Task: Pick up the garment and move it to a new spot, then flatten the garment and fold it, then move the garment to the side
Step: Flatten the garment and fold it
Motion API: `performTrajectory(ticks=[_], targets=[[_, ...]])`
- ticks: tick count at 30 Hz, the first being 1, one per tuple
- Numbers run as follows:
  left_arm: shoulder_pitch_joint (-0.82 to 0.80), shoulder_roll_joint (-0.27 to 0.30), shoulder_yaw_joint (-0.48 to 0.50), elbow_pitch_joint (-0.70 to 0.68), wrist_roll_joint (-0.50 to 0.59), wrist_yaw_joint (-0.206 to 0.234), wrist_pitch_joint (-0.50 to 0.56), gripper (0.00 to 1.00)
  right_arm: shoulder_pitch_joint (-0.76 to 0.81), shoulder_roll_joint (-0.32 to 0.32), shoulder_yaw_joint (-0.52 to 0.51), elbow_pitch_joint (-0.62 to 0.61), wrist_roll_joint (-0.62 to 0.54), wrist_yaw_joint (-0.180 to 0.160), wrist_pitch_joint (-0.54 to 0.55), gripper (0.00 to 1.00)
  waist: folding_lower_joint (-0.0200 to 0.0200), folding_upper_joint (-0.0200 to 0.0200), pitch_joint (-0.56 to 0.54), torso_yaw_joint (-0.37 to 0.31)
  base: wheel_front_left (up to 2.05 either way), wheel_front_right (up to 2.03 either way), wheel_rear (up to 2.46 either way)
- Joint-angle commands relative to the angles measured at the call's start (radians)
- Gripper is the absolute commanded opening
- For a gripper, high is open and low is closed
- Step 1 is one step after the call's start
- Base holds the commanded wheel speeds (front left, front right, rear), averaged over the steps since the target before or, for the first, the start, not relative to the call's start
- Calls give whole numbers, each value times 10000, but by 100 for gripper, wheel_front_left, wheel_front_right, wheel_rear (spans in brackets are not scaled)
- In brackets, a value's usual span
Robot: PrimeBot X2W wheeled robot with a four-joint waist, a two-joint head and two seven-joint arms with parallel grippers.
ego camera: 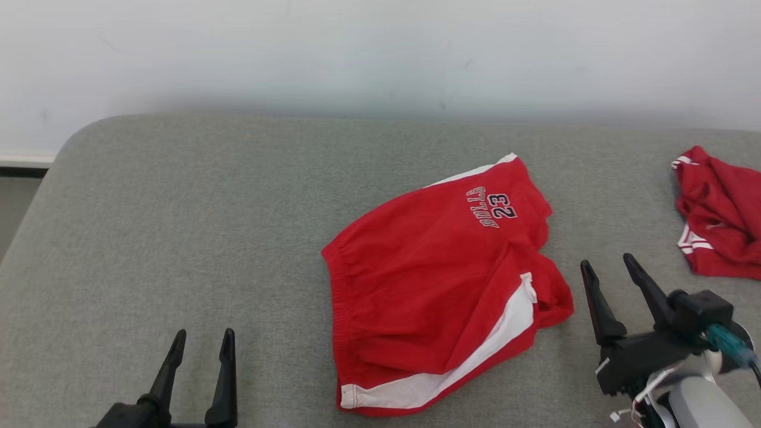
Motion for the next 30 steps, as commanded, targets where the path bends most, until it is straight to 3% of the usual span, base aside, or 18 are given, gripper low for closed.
performTrajectory(ticks=[1, 13, 21, 30], targets=[[166, 57, 44, -35, 74, 21, -28, 100, 292, 42, -124, -214, -90, -29, -37, 100, 0, -1, -128, -219, 0, 0, 0], [268, 64, 294, 46, 194, 21, -28, 100, 2731, 1006, -1718, -3155, -1071, -29, -39, 100, 0, -1, -392, -557, 0, 0, 0], [572, 18, 604, 134, 264, 21, -28, 100, 3744, 1647, -2295, -3861, -1574, -29, -42, 100, 0, -1, -738, -645, 0, 0, 0], [636, 85, 803, 173, 416, 21, -28, 100, 4012, 1806, -2373, -3986, -1754, -29, -41, 100, 0, -1, -912, -634, 0, 0, 0]])
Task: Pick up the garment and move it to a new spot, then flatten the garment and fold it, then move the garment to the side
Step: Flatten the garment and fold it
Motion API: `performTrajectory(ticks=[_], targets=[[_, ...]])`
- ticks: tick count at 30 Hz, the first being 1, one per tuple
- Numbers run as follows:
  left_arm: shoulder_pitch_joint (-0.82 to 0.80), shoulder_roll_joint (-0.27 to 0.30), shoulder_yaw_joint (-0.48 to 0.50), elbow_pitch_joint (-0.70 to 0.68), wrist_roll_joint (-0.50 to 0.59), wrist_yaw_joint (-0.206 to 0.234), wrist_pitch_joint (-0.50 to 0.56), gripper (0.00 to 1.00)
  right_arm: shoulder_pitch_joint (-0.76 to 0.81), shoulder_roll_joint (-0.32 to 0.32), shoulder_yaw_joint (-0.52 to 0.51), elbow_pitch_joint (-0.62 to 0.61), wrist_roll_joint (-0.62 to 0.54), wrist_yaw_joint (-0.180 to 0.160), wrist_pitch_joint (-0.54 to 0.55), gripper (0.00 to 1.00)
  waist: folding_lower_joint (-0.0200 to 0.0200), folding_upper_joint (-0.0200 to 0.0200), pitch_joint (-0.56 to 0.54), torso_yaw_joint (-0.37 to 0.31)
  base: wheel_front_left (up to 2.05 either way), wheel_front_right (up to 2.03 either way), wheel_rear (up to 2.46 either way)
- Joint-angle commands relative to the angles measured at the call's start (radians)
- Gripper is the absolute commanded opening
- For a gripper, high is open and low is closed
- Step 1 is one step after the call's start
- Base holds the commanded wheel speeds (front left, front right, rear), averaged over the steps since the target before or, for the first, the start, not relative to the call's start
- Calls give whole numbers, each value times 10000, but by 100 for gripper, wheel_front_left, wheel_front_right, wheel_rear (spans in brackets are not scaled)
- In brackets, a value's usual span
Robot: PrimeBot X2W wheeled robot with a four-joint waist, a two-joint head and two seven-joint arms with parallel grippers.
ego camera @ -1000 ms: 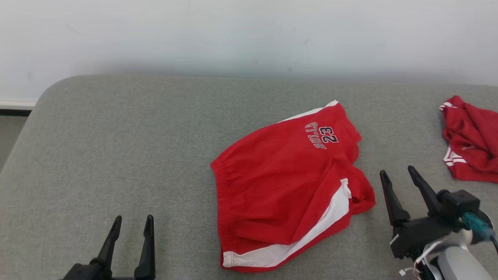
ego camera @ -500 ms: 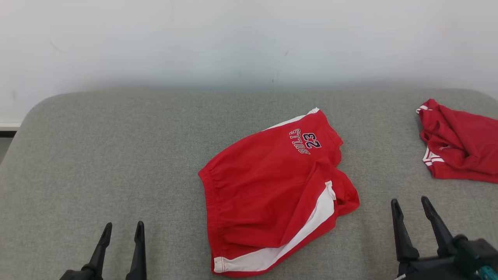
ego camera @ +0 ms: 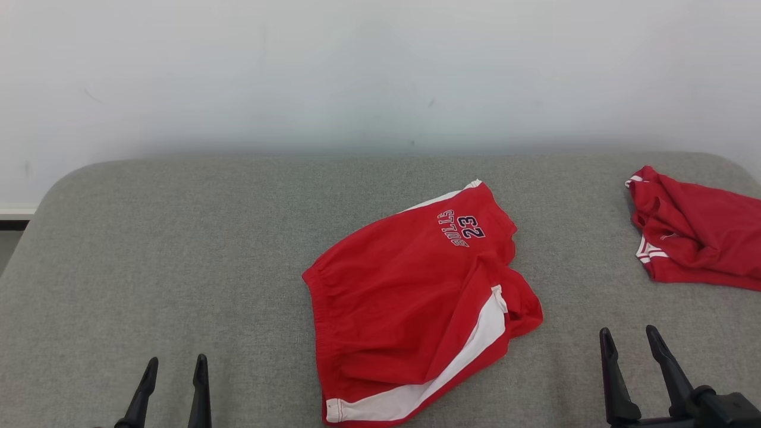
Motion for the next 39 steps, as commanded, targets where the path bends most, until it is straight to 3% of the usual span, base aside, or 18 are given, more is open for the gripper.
performTrajectory(ticks=[1, 25, 39], targets=[[80, 48, 47, -11, 69, 19, -28, 100, 43, 26, -17, -26, -87, -29, -39, 100, 1, 0, -25, 10, 0, 0, 0], [113, 491, -314, -246, -293, 19, -28, 100, 60, 23, 148, 243, 49, -29, -38, 100, 1, 0, -106, 175, 0, 0, 0], [-725, 1026, -3598, 778, -987, 21, -28, 100, -1933, -829, 1678, 2548, 650, -29, 333, 100, 1, 0, 481, 429, 0, 0, 0]])
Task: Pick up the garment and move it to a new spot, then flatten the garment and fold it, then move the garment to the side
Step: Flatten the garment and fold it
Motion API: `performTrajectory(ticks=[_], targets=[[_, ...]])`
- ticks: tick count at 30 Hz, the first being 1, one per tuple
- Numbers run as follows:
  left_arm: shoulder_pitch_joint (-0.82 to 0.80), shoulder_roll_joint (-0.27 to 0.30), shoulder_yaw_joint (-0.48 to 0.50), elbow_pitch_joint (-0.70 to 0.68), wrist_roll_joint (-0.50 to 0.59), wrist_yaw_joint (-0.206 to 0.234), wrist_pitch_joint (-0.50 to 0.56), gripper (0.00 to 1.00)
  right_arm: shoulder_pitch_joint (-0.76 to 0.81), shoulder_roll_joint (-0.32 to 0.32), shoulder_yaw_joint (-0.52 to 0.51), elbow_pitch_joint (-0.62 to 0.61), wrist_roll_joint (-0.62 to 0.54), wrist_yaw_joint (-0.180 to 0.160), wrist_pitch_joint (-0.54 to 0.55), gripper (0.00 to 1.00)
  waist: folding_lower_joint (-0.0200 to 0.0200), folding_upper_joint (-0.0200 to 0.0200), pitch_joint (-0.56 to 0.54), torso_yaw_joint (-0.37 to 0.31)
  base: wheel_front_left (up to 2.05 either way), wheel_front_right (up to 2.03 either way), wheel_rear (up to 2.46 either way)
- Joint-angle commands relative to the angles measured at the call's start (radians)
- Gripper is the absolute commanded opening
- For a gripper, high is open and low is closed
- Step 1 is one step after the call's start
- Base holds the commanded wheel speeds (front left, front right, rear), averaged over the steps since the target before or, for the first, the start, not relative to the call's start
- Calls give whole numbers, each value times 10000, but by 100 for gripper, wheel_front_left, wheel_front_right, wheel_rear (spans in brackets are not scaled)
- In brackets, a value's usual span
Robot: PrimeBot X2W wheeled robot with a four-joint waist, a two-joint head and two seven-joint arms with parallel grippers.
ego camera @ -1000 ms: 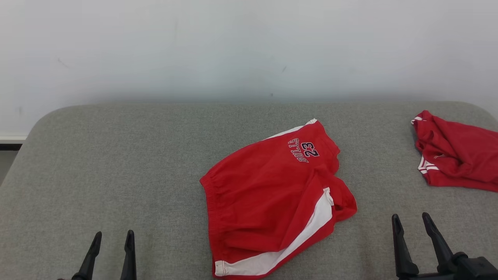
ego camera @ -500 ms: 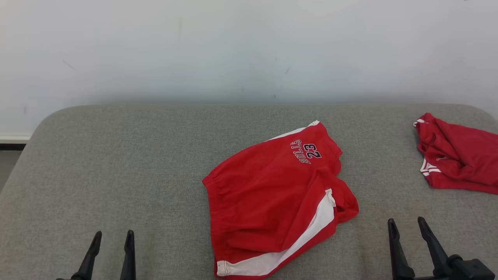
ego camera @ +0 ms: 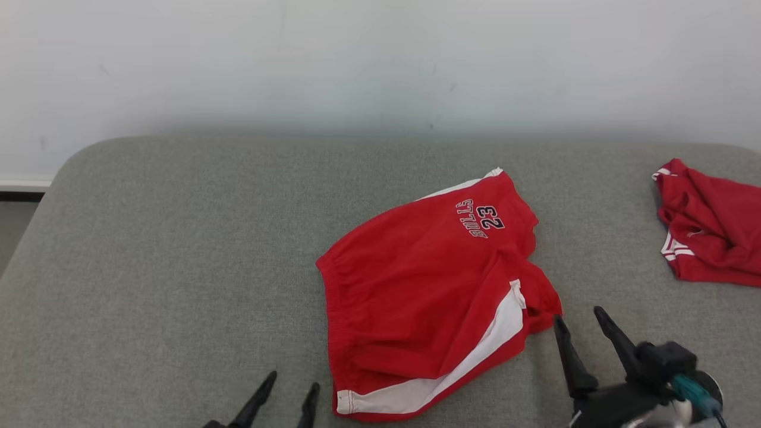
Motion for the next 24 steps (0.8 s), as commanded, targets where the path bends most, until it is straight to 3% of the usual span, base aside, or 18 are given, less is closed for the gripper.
performTrajectory(ticks=[1, 9, 19, 20, 23, 24], targets=[[-167, 75, -128, 108, -94, 22, -28, 100, -165, -47, 59, 108, 45, -29, 8, 100, 0, 0, 192, 48, 0, 0, 0], [-1097, 189, -1735, 1051, -692, 21, -28, 100, -1966, -130, 1185, 2159, 510, -29, -34, 100, 0, 0, 683, 58, 0, 0, 0], [-1644, 57, -2513, 1701, -1174, 21, -28, 100, -3259, -119, 2423, 3783, 1201, -29, -270, 100, 0, 0, 885, 252, 0, 0, 0], [-1658, 24, -2562, 1783, -1223, 21, -28, 100, -3318, -104, 2517, 3878, 1271, -29, -288, 93, 0, 0, 891, 263, 0, 0, 0], [-1807, -84, -2726, 2047, -1352, 21, -28, 100, -3547, -80, 2766, 4217, 1503, -29, -313, 30, 0, 0, 913, 283, 0, 0, 0], [-1851, -144, -2786, 2161, -1473, 21, -28, 94, -3603, -58, 2848, 4309, 1575, -29, -330, 0, 0, 0, 917, 293, 0, 0, 0]])
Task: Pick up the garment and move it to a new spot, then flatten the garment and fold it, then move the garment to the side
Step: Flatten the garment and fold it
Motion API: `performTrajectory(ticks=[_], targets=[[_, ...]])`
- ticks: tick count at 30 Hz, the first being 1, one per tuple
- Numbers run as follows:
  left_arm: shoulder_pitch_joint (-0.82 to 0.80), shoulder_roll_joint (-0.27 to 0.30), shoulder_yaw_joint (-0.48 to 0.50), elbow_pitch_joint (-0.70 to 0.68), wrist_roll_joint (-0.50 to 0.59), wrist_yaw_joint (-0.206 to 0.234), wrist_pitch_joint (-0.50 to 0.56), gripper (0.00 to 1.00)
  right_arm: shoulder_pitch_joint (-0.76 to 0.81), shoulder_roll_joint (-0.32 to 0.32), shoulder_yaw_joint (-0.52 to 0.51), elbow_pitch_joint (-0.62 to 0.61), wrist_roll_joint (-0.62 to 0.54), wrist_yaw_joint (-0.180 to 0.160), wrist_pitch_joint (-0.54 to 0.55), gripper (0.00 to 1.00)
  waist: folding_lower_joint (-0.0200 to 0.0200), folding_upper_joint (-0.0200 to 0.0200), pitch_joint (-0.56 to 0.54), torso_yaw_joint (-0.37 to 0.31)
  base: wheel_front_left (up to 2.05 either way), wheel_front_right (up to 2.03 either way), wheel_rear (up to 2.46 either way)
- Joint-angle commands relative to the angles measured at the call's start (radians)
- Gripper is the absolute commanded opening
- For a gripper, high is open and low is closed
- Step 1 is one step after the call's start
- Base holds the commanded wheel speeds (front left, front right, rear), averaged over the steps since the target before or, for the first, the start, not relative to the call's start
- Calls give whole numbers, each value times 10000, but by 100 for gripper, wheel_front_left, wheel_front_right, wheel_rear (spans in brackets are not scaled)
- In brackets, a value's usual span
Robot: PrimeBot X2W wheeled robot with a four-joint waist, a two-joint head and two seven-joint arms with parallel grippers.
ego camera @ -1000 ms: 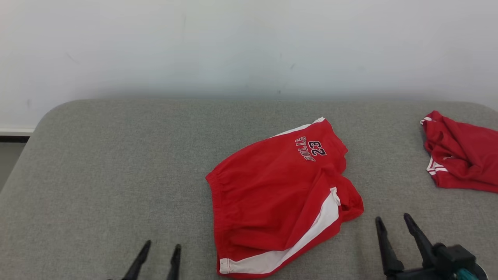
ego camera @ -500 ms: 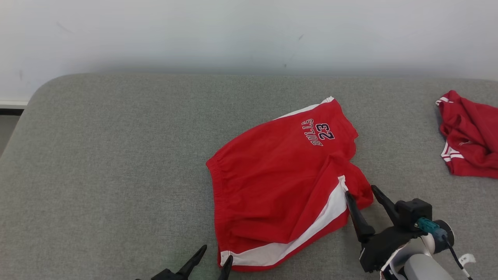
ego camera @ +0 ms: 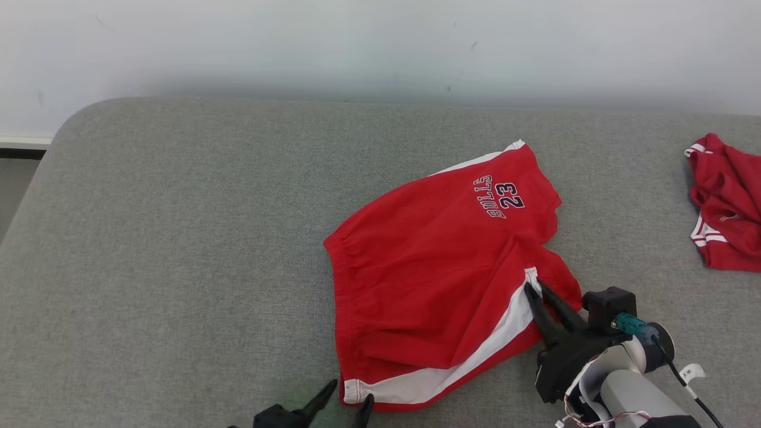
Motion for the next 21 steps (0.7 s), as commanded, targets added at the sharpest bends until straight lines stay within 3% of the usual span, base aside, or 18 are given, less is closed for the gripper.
performTrajectory(ticks=[1, 2, 3, 6, 11, 17, 21], targets=[[-167, -84, -50, 74, -130, 19, -28, 55, -117, 34, 67, 69, 95, -29, -57, 0, -1, -1, 2, 16, 0, 0, 0], [-235, -136, -114, 178, -259, 19, -28, 13, -156, 37, 127, 121, 156, -29, -72, 0, -1, -1, 3, 26, 0, 0, 0], [-295, -194, -159, 263, -420, 21, -28, 0, -193, 35, 179, 167, 222, -29, -85, 0, -1, -1, 7, 32, 0, 0, 0], [-435, -253, -180, 474, -582, 21, -28, 0, -195, -70, 300, 246, 341, -29, -90, 0, -1, -1, -23, 37, 0, 0, 0], [-169, -280, 449, 279, -739, 21, -28, 0, 321, -414, -190, -740, 387, -29, -87, 0, -1, -1, -150, 26, 0, 0, 0], [27, -74, 1725, -1007, -638, 19, -28, 0, 1149, -728, -963, -2655, 439, -29, -92, 0, -1, -1, -297, -245, 0, 0, 0], [-568, 143, 2024, -1591, -679, 19, -28, 0, 845, -747, -1100, -3293, 643, -29, -92, 0, -1, -1, -210, -459, 0, 0, 0]])
